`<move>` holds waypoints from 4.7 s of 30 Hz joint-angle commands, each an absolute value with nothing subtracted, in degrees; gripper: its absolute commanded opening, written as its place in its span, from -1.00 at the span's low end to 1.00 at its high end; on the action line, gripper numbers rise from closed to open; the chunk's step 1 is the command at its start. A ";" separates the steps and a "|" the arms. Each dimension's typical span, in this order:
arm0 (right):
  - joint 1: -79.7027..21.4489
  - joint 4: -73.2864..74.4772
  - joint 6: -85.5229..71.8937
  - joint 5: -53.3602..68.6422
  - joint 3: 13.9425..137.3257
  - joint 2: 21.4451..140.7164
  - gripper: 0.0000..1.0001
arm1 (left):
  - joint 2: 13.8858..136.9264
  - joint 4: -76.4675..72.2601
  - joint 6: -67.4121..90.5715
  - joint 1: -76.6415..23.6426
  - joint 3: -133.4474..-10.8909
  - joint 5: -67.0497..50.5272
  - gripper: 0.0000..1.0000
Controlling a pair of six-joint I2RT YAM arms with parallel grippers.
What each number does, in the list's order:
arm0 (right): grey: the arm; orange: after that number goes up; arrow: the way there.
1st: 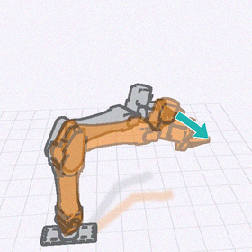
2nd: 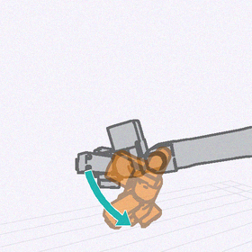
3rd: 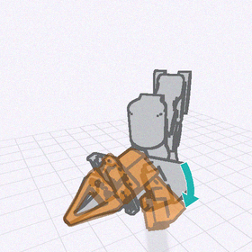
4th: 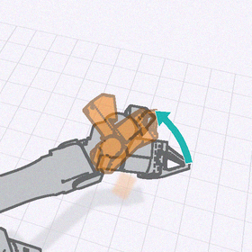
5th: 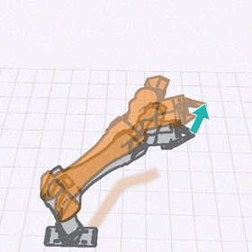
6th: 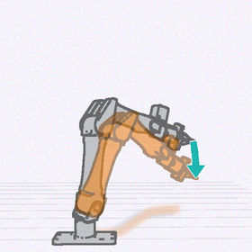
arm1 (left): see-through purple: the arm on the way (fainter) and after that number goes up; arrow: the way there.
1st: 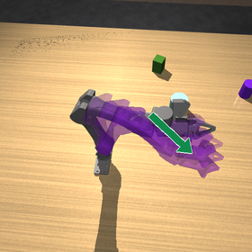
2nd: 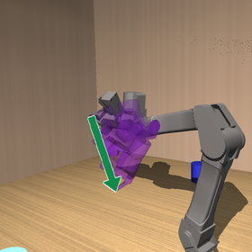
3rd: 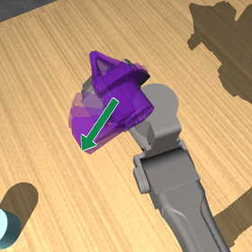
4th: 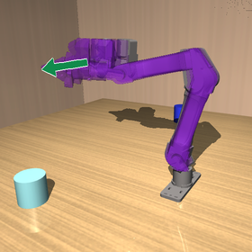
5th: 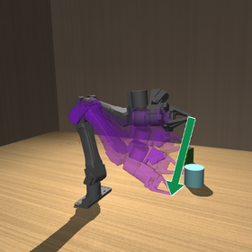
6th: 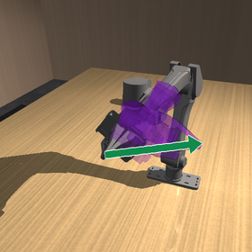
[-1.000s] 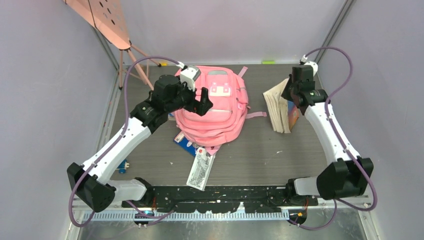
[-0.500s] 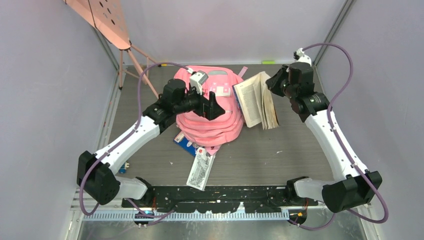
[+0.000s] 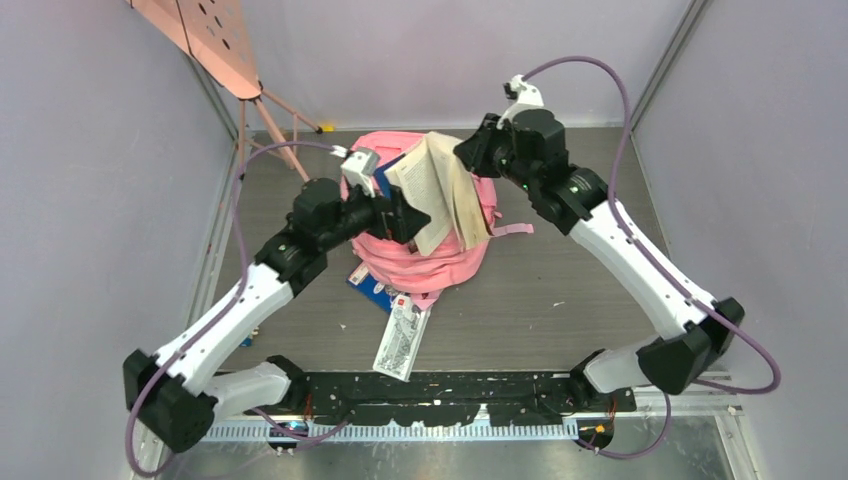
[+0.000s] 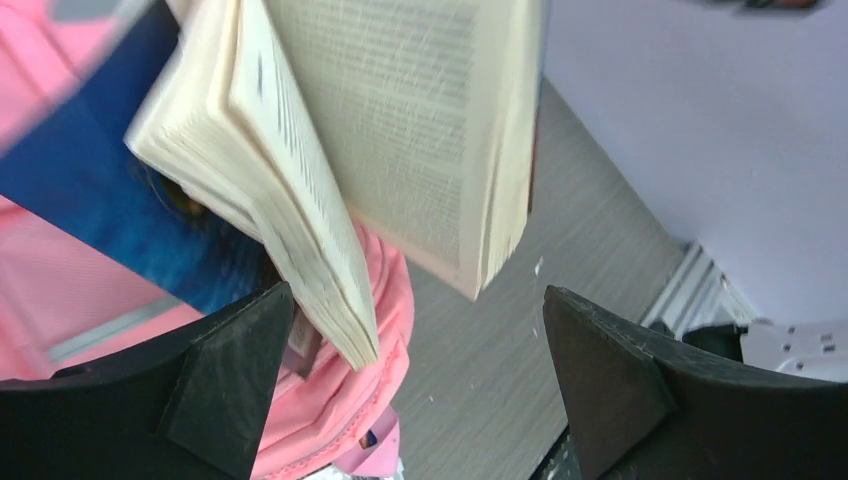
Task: Pack the student bag
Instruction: Place the book in the student bag, then pick up the book from the student bag.
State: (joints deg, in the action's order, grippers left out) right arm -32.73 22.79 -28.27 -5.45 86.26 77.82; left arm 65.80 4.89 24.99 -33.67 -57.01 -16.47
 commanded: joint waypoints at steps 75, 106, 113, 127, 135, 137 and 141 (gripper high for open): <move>-32.00 27.51 -10.18 41.41 100.60 118.27 0.30 | 65.12 -32.96 52.52 -4.92 -24.29 -16.60 -1.00; -29.13 8.63 -17.97 52.47 74.10 88.05 0.84 | 41.20 -37.82 57.63 -4.83 -37.95 -43.85 -1.00; -33.80 3.81 -21.59 55.70 74.58 87.54 0.68 | 41.90 -36.41 56.14 -4.84 -37.97 -45.13 -1.00; -31.10 8.18 -25.91 33.02 71.04 77.58 -0.99 | 46.09 4.15 28.16 -5.01 -49.79 -39.91 0.45; -20.31 22.14 -25.74 6.67 69.89 70.00 -0.99 | 54.01 18.65 10.37 -21.73 -54.29 -23.79 0.68; -19.35 24.46 -24.64 -3.14 69.24 68.10 -0.99 | 57.80 23.91 4.89 -27.69 -56.17 -17.89 0.67; -19.08 26.73 -22.40 -11.86 66.42 63.51 -0.99 | 67.32 31.46 -3.28 -36.45 -61.14 -10.54 0.63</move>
State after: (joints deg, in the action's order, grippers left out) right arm -18.26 29.17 -23.99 0.36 66.57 71.85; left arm 61.17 20.75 9.58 -30.26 -55.75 -21.34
